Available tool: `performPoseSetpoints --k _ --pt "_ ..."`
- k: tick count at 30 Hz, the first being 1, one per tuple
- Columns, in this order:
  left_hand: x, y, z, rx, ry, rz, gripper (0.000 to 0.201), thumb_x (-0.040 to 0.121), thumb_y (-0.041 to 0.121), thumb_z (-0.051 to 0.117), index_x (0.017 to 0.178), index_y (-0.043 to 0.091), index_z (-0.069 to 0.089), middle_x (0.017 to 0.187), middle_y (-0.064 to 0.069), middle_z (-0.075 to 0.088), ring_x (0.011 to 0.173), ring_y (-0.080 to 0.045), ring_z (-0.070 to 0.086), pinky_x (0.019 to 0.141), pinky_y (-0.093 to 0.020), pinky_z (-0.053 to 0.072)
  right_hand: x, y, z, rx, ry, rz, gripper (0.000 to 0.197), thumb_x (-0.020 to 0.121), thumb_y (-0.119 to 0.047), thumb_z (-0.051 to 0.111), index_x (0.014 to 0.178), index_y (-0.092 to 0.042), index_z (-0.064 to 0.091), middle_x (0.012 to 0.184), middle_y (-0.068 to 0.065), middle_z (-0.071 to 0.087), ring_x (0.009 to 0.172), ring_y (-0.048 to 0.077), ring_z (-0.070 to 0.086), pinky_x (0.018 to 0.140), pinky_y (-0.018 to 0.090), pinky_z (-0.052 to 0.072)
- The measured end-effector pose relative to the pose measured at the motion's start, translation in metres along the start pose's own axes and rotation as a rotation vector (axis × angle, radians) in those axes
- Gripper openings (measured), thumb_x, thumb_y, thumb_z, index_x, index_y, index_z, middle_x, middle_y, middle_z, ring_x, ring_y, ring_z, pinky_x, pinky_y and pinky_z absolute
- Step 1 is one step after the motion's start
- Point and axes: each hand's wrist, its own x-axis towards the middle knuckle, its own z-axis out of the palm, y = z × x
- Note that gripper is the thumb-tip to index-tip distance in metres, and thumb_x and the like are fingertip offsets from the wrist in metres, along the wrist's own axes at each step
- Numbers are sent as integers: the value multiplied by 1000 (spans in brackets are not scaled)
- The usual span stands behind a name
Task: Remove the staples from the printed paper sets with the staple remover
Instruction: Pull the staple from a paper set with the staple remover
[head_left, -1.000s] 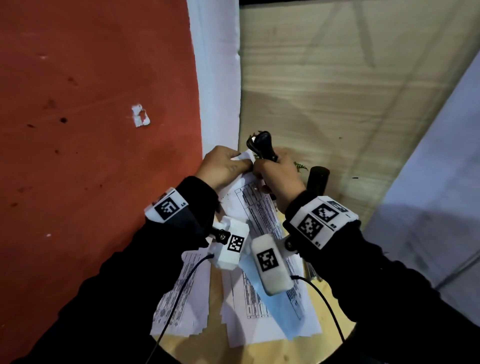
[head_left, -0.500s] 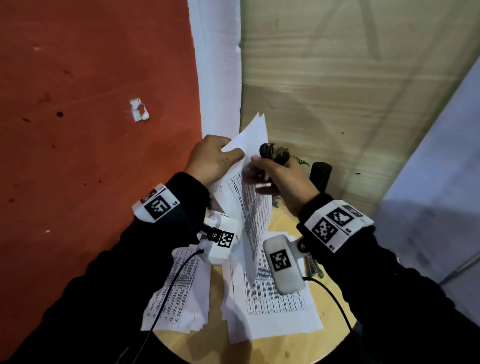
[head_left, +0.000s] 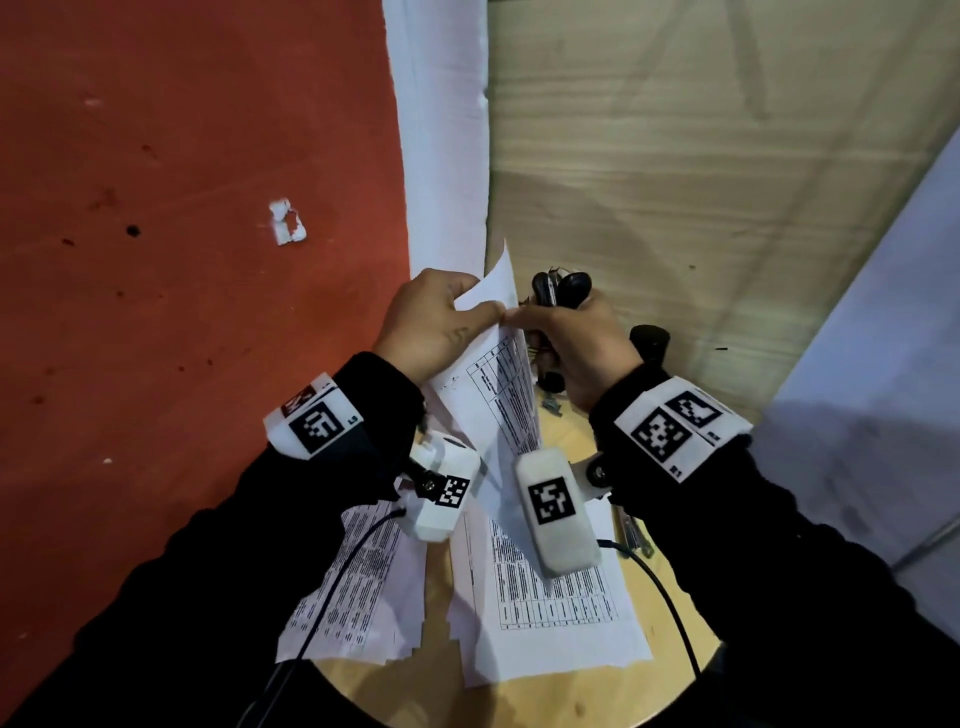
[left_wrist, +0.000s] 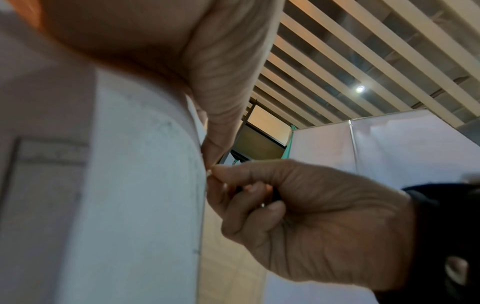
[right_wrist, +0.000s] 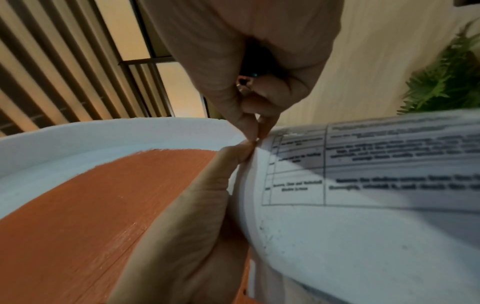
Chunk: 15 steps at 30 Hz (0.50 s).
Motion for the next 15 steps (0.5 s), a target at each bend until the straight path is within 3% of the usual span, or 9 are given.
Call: performPoseSetpoints --k 2,5,7,8,10,13,15 --pt "-1 1 3 23 26 10 49 69 46 57 81 -1 66 73 -18 64 70 -27 60 75 -47 54 -2 -4 0 -6 -9 -17 32 76 12 58 62 -12 42 40 -7 39 30 3 31 34 12 22" --pt "0 3 6 -92 38 -18 50 62 51 60 80 5 70 81 -24 69 74 -30 66 75 -52 54 -2 -5 4 -25 2 -70 29 73 9 59 62 -12 43 54 3 41 38 6 37 37 14 28" --pt "1 3 8 -134 37 -79 44 56 50 59 69 9 68 70 -24 65 65 -24 59 68 -44 51 -2 -2 7 -144 40 -199 22 67 -4 65 66 -16 47 63 3 50 53 12 47 48 21 39" --pt "1 4 8 -152 33 -108 39 53 49 57 60 12 66 62 -18 60 61 -22 54 64 -37 45 -2 0 7 -249 48 -285 22 67 -7 66 70 -18 47 64 -2 51 57 12 48 53 22 39" --pt "4 3 9 -204 25 -148 33 50 50 59 53 18 64 60 -10 57 62 -20 51 66 -36 42 -5 0 7 -506 48 -455 22 76 -3 63 79 -16 46 65 -8 48 59 13 45 52 19 33" --pt "5 0 6 -292 -4 -185 56 51 49 68 73 -2 67 81 -26 69 77 -24 56 82 -52 49 -9 1 3 -732 37 -676 15 77 2 58 90 -2 51 72 8 57 67 28 51 54 29 27" --pt "3 2 4 -316 -37 -196 65 53 44 70 86 -12 64 83 -27 65 78 -24 54 75 -43 47 -8 1 2 -722 1 -684 14 78 4 57 86 -5 50 68 2 54 62 24 47 52 27 24"
